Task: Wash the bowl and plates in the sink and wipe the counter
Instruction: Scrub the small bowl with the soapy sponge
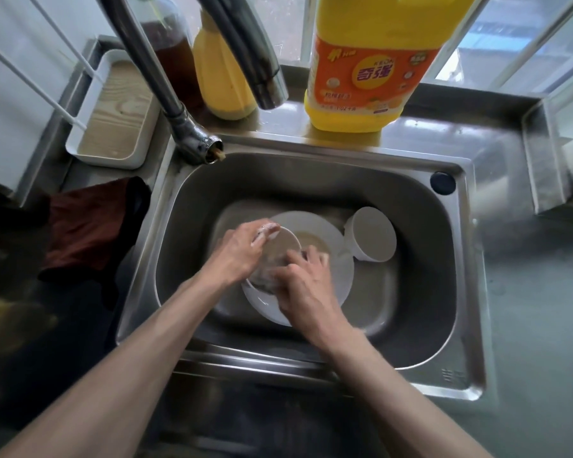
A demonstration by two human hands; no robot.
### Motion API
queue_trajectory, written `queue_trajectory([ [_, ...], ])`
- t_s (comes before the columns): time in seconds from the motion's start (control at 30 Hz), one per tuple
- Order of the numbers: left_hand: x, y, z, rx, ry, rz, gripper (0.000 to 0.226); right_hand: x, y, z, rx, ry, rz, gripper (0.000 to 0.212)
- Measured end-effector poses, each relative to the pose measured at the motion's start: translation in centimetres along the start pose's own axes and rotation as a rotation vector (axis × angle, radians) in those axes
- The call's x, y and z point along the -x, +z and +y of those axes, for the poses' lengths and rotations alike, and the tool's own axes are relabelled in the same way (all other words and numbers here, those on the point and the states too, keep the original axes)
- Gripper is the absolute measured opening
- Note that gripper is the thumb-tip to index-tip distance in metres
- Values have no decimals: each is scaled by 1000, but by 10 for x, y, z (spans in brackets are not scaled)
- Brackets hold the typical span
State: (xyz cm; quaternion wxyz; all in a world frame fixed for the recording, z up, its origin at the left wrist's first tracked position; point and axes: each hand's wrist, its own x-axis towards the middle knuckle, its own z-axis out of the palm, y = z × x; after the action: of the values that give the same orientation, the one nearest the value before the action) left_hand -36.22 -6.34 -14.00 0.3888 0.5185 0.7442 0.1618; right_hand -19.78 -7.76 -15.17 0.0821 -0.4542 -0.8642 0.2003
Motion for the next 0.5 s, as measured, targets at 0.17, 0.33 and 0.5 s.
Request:
queue_trajectory([
  [0.17, 13, 1, 9, 47, 35, 187, 24, -10, -11, -15, -892, 381, -155, 20],
  [0.33, 2, -1, 7, -35, 15, 70, 23, -13, -14, 6, -188, 61, -166, 8],
  [0.5, -3, -5, 16, -81, -35, -4, 29, -6, -12, 18, 147, -187, 74, 15],
])
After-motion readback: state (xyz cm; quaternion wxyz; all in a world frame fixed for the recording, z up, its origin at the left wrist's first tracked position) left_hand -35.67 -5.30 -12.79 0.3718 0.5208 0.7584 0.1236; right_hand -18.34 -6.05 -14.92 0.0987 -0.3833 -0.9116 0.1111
